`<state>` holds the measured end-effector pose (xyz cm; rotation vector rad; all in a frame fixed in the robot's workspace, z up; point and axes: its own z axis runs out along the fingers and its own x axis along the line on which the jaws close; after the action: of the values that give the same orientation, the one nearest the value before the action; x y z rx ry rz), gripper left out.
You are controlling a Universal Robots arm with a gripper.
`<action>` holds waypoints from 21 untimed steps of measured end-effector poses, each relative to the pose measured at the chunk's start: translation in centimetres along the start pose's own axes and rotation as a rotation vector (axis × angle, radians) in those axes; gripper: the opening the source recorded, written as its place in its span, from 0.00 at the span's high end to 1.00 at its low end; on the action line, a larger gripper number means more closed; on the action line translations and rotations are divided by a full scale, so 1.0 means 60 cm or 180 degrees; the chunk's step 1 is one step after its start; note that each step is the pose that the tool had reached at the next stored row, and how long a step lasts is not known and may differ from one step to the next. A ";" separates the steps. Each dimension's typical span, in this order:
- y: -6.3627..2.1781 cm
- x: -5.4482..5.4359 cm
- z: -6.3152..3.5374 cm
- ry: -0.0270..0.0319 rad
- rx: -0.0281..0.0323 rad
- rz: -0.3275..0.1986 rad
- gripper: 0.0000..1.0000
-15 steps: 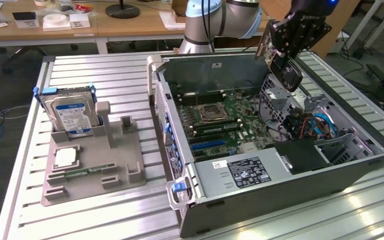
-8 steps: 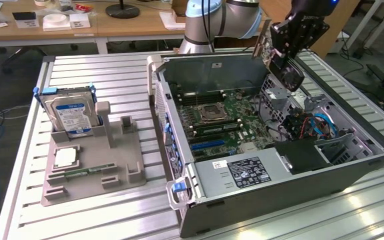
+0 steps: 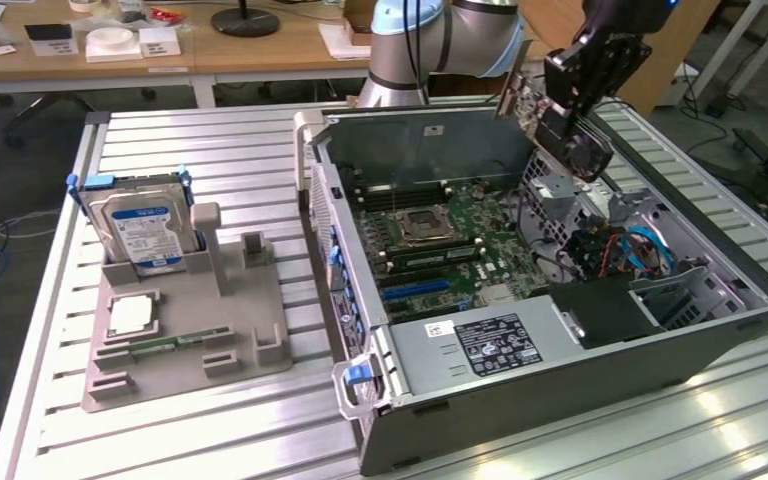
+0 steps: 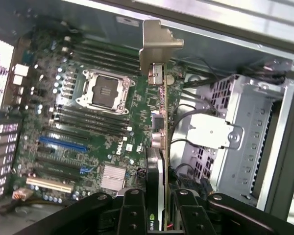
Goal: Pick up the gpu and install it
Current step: 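Insert the gpu into the slot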
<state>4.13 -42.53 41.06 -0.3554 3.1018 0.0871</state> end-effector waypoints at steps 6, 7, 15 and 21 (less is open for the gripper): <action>0.000 0.000 0.001 0.0018 -0.0009 -0.0343 0.73; 0.000 0.000 0.001 0.0022 -0.0010 -0.0405 0.73; 0.000 0.000 0.002 0.0046 -0.0021 -0.0862 0.73; 0.000 0.000 0.003 0.0064 -0.0030 -0.1208 0.73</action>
<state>4.13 -42.52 40.90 -0.9384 2.9890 0.0914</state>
